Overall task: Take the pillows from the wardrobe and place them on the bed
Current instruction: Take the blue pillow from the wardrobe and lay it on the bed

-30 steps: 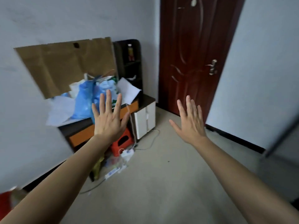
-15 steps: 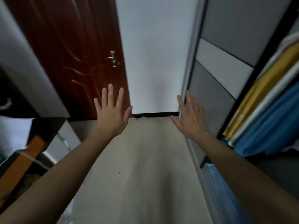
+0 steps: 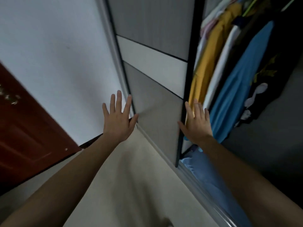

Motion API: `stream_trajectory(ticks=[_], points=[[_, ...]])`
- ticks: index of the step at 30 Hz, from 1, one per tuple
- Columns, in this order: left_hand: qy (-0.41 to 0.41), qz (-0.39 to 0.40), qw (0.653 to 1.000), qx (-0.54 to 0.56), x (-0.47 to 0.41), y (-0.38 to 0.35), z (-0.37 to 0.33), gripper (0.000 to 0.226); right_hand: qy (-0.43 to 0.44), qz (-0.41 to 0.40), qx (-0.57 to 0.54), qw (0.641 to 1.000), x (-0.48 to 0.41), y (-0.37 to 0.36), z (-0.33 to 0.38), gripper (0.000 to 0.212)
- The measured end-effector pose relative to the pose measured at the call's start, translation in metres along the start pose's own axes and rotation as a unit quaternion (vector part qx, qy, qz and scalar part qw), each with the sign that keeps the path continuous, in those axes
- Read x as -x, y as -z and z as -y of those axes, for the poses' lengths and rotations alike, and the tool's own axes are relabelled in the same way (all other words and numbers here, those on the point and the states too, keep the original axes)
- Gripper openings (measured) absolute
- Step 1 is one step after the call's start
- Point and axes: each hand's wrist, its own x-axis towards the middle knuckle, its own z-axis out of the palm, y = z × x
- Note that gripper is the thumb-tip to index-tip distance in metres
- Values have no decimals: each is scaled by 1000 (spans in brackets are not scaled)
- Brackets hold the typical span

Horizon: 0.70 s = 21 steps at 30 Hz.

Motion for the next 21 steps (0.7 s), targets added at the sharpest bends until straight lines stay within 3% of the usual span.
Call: stream_trajectory(ticks=[9, 16, 21], points=[[-229, -1, 968, 106, -118, -59, -112, 69, -195, -34, 81, 977, 22, 31, -97, 82], [-446, 14, 872, 199, -123, -100, -207, 68, -362, -30, 152, 919, 109, 41, -127, 85], [-516, 70, 824, 222, -91, -143, -268, 68, -417, -14, 161, 895, 168, 19, -141, 84]])
